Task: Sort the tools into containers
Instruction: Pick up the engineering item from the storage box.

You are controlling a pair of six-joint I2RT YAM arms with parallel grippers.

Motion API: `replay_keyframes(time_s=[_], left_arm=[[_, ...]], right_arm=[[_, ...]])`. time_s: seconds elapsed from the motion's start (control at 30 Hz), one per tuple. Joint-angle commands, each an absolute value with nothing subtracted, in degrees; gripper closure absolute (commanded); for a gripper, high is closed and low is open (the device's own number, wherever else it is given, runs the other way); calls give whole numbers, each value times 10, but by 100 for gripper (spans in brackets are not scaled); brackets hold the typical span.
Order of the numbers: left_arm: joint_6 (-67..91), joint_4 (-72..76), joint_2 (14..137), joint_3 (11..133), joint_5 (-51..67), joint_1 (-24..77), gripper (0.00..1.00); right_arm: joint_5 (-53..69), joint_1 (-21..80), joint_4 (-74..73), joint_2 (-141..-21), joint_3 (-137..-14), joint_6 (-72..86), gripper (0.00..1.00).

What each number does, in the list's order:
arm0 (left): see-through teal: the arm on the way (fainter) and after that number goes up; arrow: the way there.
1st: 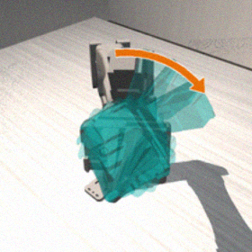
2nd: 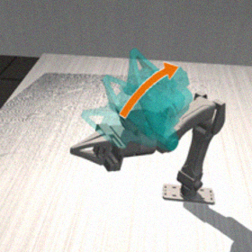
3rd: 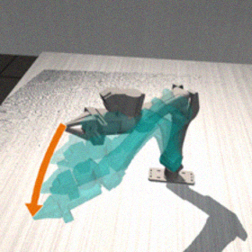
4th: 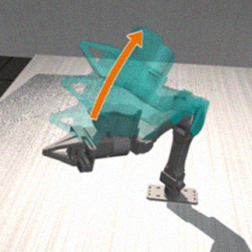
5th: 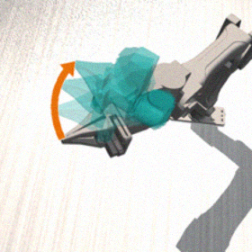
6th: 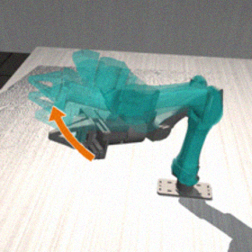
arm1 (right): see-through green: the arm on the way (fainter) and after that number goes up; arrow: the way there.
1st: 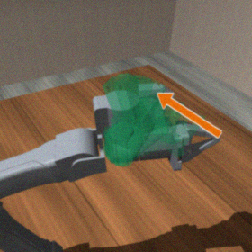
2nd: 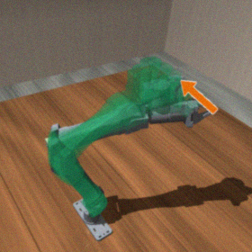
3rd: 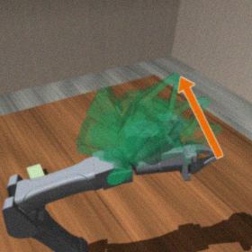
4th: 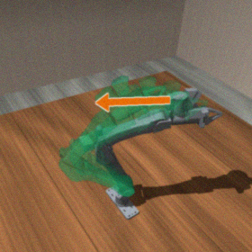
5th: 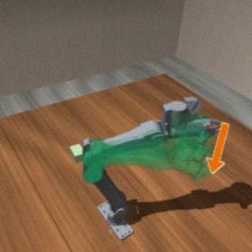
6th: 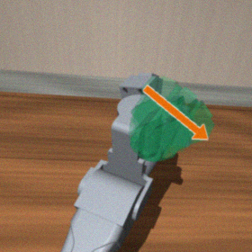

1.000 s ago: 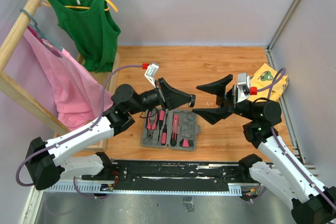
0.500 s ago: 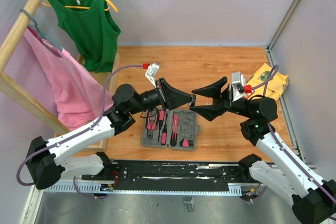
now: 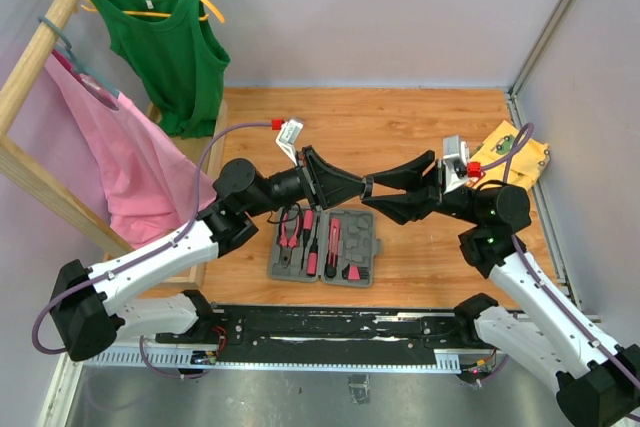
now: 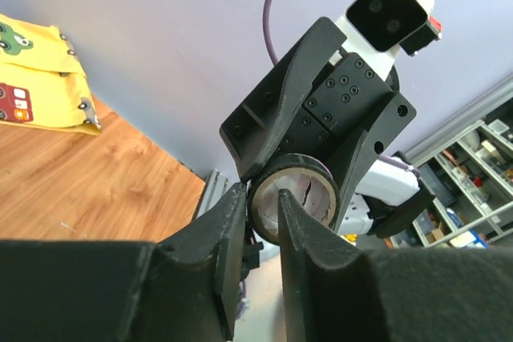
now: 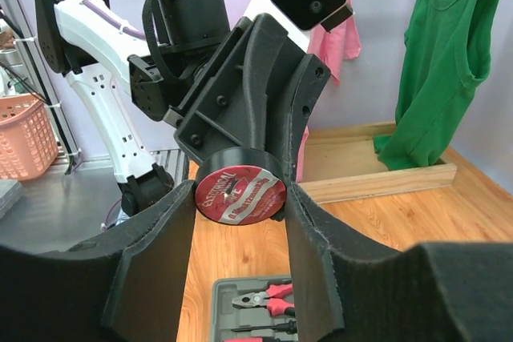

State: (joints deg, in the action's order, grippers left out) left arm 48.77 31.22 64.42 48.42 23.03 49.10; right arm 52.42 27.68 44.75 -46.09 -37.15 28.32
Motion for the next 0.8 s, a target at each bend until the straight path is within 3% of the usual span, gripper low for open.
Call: replay_keyframes(time_s=[0.0, 0.13, 0.23, 0.47, 0.77], left_arm=[[470, 307, 643, 505, 230, 490, 69], [447, 268, 631, 511, 209, 490, 48], [423, 217, 609, 510, 178, 486, 42], [365, 53, 563, 481, 30, 485, 41], [342, -89, 565, 455, -113, 484, 43]], right_arm=[[514, 288, 430, -446, -392, 273, 59], [489, 288, 370, -433, -397, 245, 59], [451, 288, 292, -415, -406, 210, 58], [276, 288, 88, -396, -419, 145, 55], [166, 298, -120, -526, -483, 106, 62]])
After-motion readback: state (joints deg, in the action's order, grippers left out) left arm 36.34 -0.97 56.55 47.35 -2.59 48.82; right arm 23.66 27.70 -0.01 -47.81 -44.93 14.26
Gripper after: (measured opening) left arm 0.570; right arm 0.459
